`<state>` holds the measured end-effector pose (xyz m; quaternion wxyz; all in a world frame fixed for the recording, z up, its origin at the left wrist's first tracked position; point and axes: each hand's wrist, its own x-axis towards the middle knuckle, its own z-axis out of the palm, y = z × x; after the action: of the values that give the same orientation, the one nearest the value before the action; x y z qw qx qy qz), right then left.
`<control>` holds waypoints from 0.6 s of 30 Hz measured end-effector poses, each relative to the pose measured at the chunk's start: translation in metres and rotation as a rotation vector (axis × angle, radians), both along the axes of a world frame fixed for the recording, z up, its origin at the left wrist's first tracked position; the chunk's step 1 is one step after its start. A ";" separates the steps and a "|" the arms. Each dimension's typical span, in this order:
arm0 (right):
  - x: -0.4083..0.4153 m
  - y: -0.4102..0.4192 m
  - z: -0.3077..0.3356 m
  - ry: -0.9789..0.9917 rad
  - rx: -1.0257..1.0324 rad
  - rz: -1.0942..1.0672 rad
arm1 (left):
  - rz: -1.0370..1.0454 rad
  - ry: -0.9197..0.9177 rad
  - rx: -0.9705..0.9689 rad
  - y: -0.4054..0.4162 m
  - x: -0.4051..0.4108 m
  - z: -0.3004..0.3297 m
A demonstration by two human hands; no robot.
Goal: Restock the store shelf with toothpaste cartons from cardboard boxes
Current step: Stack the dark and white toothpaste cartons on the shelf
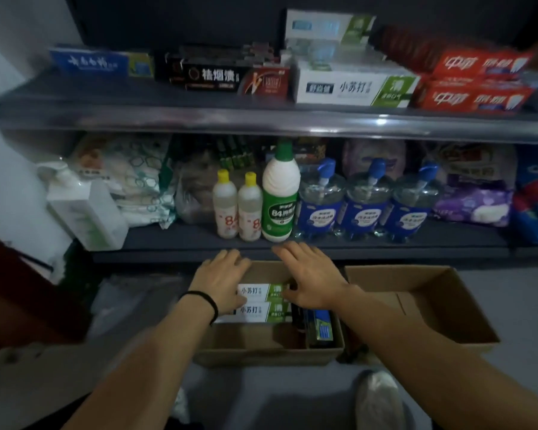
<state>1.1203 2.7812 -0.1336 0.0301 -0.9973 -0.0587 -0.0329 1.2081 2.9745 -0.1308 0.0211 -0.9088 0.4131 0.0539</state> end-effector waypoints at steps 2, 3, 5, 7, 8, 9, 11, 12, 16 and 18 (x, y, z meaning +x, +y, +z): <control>0.005 0.002 -0.028 0.054 0.013 0.003 | 0.013 0.059 0.040 0.002 0.003 -0.025; 0.008 0.004 -0.042 0.078 0.018 0.007 | 0.021 0.085 0.057 0.003 0.005 -0.037; 0.016 0.005 -0.069 0.123 0.025 0.010 | 0.035 0.128 0.072 0.004 0.010 -0.059; 0.023 0.007 -0.094 0.179 0.036 0.005 | 0.050 0.171 0.078 0.004 0.016 -0.079; 0.026 0.008 -0.106 0.215 0.039 0.001 | 0.059 0.192 0.075 0.004 0.019 -0.088; 0.029 0.009 -0.118 0.258 0.046 -0.006 | 0.064 0.209 0.071 0.005 0.023 -0.097; 0.035 0.011 -0.141 0.337 0.074 -0.021 | 0.067 0.227 0.071 0.005 0.029 -0.114; 0.037 0.013 -0.152 0.371 0.086 -0.026 | 0.070 0.234 0.073 0.005 0.032 -0.122; 0.045 0.020 -0.188 0.468 0.084 -0.037 | 0.068 0.251 0.087 0.008 0.039 -0.150; 0.049 0.024 -0.203 0.503 0.060 -0.040 | 0.057 0.263 0.105 0.007 0.041 -0.161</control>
<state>1.1694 2.8048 -0.3367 0.0729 -0.9737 -0.0288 0.2141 1.2489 2.9814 -0.2918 0.0129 -0.9030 0.3829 0.1945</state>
